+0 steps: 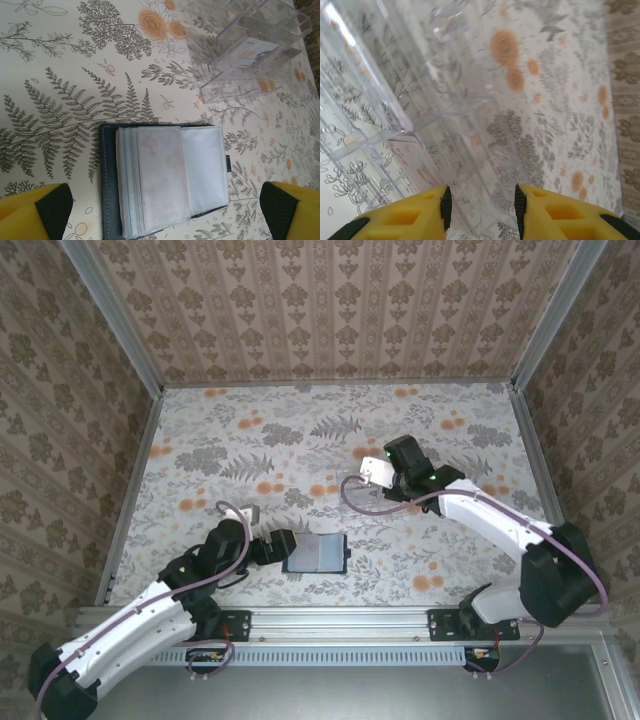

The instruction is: Take the credit cards out of the card holder

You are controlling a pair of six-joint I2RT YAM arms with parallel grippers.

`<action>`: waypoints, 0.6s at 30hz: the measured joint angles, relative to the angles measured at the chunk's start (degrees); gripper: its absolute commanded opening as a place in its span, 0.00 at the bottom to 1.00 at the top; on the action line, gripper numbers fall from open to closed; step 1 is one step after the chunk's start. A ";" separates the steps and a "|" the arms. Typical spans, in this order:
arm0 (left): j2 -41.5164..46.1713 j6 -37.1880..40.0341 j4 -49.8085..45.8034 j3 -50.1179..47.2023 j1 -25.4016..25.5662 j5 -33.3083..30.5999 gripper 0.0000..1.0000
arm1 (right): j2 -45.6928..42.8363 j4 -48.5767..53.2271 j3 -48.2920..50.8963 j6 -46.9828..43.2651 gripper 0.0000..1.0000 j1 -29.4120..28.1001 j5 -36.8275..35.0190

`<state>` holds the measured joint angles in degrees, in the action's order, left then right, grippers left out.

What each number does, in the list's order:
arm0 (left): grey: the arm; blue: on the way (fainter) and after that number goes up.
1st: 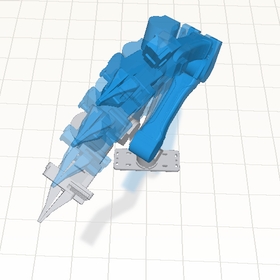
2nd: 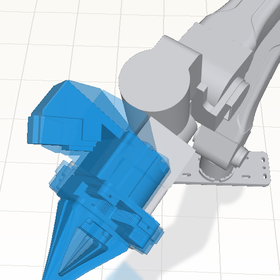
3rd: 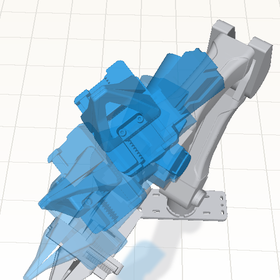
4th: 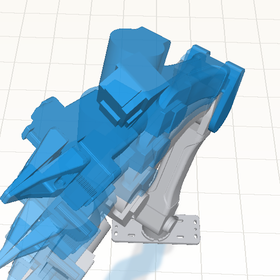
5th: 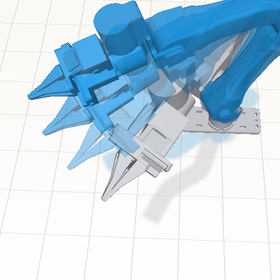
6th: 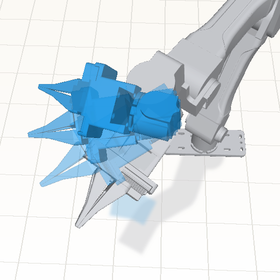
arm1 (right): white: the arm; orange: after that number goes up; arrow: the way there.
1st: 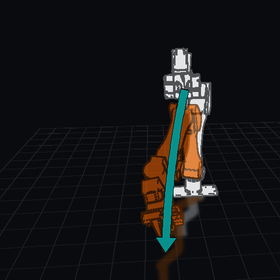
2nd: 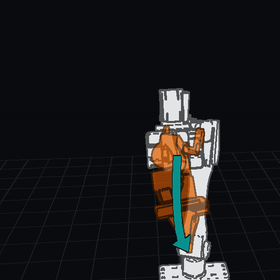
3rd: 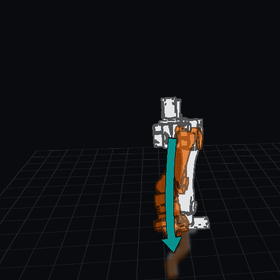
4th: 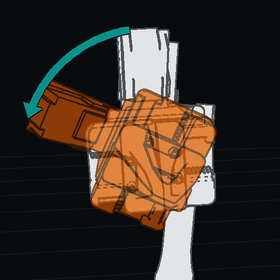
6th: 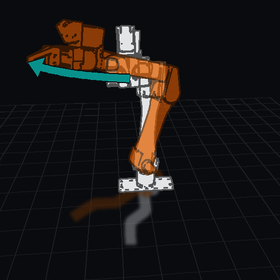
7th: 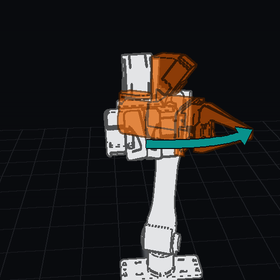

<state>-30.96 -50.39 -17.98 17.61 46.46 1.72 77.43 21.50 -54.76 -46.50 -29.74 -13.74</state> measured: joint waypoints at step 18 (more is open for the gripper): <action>-20.98 -1.55 7.48 2.36 0.09 4.57 0.68 | -11.65 -4.52 10.84 52.02 0.28 -18.36 6.32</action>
<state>-51.94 -51.94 -10.50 19.97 46.54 6.28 65.78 16.97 -43.92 5.52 -48.10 -7.42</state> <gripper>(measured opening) 0.693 0.300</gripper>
